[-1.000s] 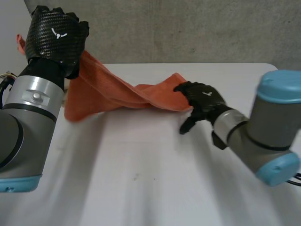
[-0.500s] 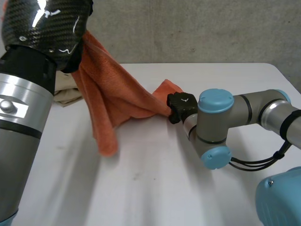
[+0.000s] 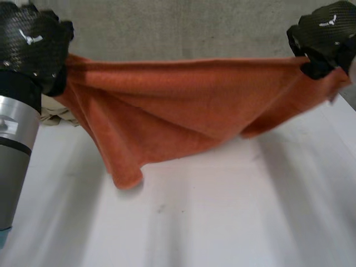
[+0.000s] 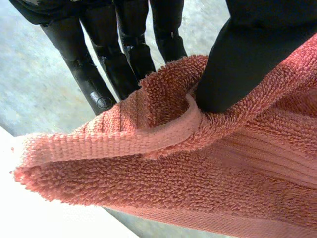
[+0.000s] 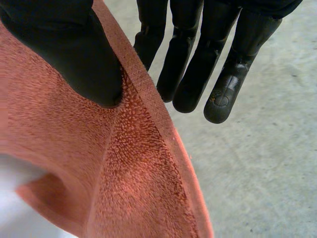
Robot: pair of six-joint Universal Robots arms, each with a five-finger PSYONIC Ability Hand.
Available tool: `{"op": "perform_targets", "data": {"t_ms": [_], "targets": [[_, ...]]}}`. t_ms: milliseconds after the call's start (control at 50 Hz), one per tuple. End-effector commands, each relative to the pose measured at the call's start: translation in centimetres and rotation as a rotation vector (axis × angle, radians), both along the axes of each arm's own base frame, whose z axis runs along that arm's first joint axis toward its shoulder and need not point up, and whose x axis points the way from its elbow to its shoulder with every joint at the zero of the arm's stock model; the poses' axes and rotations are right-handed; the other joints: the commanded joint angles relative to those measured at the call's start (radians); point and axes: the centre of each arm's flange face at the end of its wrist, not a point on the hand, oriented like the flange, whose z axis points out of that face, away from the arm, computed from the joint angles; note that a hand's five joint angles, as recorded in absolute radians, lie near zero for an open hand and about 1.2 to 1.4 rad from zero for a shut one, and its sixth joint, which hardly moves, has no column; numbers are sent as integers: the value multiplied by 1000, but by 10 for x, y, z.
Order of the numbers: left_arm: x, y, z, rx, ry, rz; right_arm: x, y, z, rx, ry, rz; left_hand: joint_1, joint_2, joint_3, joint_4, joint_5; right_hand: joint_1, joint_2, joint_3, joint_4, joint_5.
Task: Fold the laundry.
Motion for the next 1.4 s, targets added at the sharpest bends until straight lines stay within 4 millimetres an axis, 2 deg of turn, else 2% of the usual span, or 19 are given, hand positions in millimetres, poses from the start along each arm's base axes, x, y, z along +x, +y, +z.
{"op": "perform_targets", "data": {"t_ms": [20, 160, 220, 300, 380, 400, 500, 540, 600, 660, 720, 780, 820, 940, 960, 1000, 1140, 1280, 1400], "targets": [[-14, -29, -63, 188, -90, -12, -3, 28, -34, 236, 174, 27, 265, 196, 198, 194, 265, 398, 222, 212, 207, 241], [-35, -74, -113, 295, -149, -32, 5, -4, -92, 373, 295, 41, 265, 196, 198, 194, 265, 398, 222, 212, 207, 241], [-43, -97, -119, 287, -140, -23, 9, -34, -108, 380, 259, -18, 265, 196, 198, 194, 265, 398, 222, 212, 207, 241], [-54, -132, -114, 229, -118, -11, 15, -75, -109, 285, 157, -98, 265, 196, 198, 194, 265, 398, 222, 212, 207, 241], [-68, -163, -85, 102, -64, -13, 22, -109, -86, 108, 40, -126, 265, 196, 198, 194, 265, 398, 222, 212, 207, 241], [-72, -174, -66, 29, -31, -10, 23, -114, -78, 64, 16, -129, 265, 196, 198, 194, 265, 398, 222, 212, 207, 241], [-81, -188, 0, -221, 83, -12, 28, -137, -12, -281, -146, -134, 265, 196, 198, 194, 265, 398, 222, 212, 207, 241], [-80, -189, 27, -320, 129, -11, 28, -137, 5, -370, -180, -134, 265, 196, 198, 194, 265, 398, 222, 212, 207, 241], [-79, -186, 44, -389, 169, -10, 28, -126, 42, -515, -232, -128, 265, 196, 198, 194, 265, 398, 222, 212, 207, 241], [-80, -179, 50, -407, 194, -13, 29, -112, 50, -516, -228, -110, 265, 196, 198, 194, 265, 398, 222, 212, 207, 241], [-72, -171, 48, -372, 203, -4, 27, -102, 40, -463, -212, -106, 265, 196, 198, 194, 265, 398, 222, 212, 207, 241], [-65, -161, 27, -290, 185, -11, 27, -95, 21, -391, -180, -92, 265, 196, 198, 194, 265, 398, 222, 212, 207, 241], [-63, -155, 13, -241, 168, -10, 26, -87, -7, -298, -147, -75, 265, 196, 198, 194, 265, 398, 222, 212, 207, 241], [-52, -131, -66, -2, 65, -1, 20, -58, -71, -94, -42, -19, 265, 196, 198, 194, 265, 398, 222, 212, 207, 241], [-48, -125, -89, 64, 34, 4, 19, -54, -83, -56, -28, -11, 265, 196, 198, 194, 265, 398, 222, 212, 207, 241], [-44, -118, -109, 123, 5, 8, 17, -40, -116, 47, 14, 7, 265, 196, 198, 194, 265, 398, 222, 212, 207, 241], [-34, -88, -185, 337, -114, 8, 12, -8, -176, 230, 104, 28, 247, 179, 181, 177, 248, 398, 222, 212, 207, 241], [-29, -73, -209, 382, -232, 15, 7, 3, -196, 299, 123, 21, -233, -301, -300, -303, -232, 398, 222, 212, 207, 241], [-21, -72, -197, 359, -249, 40, 6, 4, -198, 314, 110, 16, -721, -789, -788, -791, -721, 398, 222, 212, 207, 241]]}}
